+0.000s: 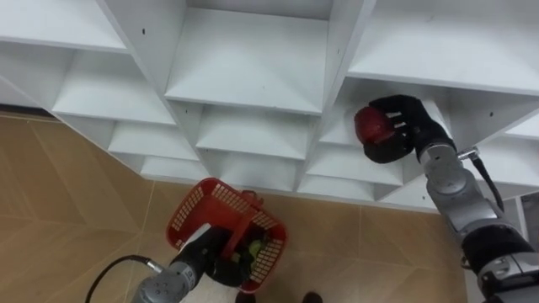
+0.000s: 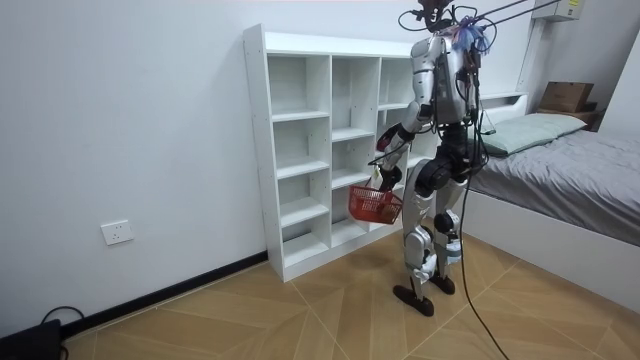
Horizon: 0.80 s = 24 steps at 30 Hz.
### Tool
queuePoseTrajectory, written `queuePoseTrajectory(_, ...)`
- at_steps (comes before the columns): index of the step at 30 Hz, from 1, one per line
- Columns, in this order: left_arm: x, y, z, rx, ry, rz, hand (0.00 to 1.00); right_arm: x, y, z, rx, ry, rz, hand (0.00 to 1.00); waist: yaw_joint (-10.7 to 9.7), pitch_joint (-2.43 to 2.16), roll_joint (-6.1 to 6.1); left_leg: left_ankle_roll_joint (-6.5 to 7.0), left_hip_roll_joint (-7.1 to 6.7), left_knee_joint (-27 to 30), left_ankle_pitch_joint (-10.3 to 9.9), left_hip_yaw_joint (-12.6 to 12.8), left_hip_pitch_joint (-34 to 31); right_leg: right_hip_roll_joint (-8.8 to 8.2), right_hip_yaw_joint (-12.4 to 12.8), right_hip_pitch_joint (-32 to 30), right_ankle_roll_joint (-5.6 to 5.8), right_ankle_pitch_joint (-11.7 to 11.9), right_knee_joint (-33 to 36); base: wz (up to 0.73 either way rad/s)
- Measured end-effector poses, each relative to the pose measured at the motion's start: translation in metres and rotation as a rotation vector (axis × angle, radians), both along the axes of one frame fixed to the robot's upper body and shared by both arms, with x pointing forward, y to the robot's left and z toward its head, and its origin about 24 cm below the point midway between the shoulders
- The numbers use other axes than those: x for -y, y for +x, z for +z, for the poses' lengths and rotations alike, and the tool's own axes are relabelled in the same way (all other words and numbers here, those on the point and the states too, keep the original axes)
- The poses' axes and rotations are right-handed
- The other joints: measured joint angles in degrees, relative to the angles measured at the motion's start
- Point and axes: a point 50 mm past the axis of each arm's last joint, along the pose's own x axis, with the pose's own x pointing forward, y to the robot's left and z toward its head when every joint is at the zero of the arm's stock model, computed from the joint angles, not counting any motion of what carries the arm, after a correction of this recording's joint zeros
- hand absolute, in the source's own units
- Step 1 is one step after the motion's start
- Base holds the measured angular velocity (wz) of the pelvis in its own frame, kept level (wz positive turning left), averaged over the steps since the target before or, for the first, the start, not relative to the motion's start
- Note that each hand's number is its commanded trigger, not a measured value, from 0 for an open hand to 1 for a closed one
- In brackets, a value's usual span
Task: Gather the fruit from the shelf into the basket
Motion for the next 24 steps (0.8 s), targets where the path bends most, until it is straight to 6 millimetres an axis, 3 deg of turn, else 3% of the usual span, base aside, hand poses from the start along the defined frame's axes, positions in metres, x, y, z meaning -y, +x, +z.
queuePoseTrajectory(24, 0.0017, 0.0036, 0.0018, 0.017, 0.003, 0.014, 1.00, -0.0049, -0.0005, -0.0030, -0.014, 0.086, -0.003, 1.00, -0.29, -0.16, 0.25, 0.00, 0.01, 0.17, 0.03, -0.11, 0.03, -0.02, -0.02, 0.17, -0.07, 0.05, 0.00, 0.00)
